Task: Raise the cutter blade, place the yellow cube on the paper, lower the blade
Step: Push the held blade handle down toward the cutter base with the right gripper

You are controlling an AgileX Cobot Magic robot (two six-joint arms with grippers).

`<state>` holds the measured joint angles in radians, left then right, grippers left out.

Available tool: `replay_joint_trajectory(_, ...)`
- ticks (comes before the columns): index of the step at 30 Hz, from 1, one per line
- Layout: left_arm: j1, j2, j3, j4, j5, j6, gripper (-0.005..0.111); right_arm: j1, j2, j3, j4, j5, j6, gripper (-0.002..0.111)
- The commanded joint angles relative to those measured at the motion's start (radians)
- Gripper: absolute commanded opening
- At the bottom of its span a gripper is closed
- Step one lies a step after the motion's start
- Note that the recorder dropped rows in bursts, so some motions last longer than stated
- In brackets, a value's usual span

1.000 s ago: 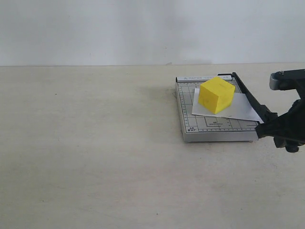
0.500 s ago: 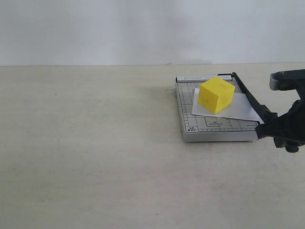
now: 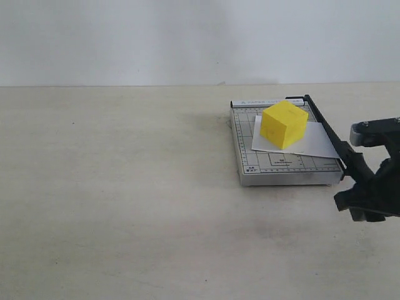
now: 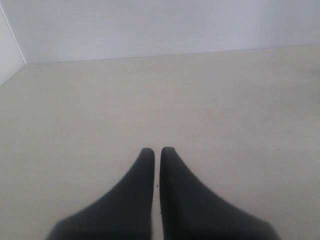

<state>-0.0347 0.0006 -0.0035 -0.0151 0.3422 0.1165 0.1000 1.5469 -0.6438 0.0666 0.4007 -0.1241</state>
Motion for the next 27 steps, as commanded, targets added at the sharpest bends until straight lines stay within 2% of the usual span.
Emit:
replay_joint_trajectory(1, 0.003, -0.001, 0.004, 0.001, -0.003, -0.009, 0.004, 0.000, -0.001, 0.003, 0.009, 0.008, -0.014, 0.057)
replay_joint_trajectory(3, 0.003, -0.001, 0.004, 0.001, -0.003, -0.009, 0.004, 0.000, -0.013, 0.003, 0.016, 0.008, -0.014, 0.047)
replay_joint_trajectory(15, 0.003, -0.001, 0.004, 0.001, -0.003, -0.009, 0.004, 0.000, -0.353, 0.003, 0.017, -0.049, -0.014, 0.047)
replay_joint_trajectory(27, 0.003, -0.001, 0.004, 0.001, -0.003, -0.009, 0.004, 0.000, -0.334, 0.003, 0.020, 0.039, -0.006, 0.047)
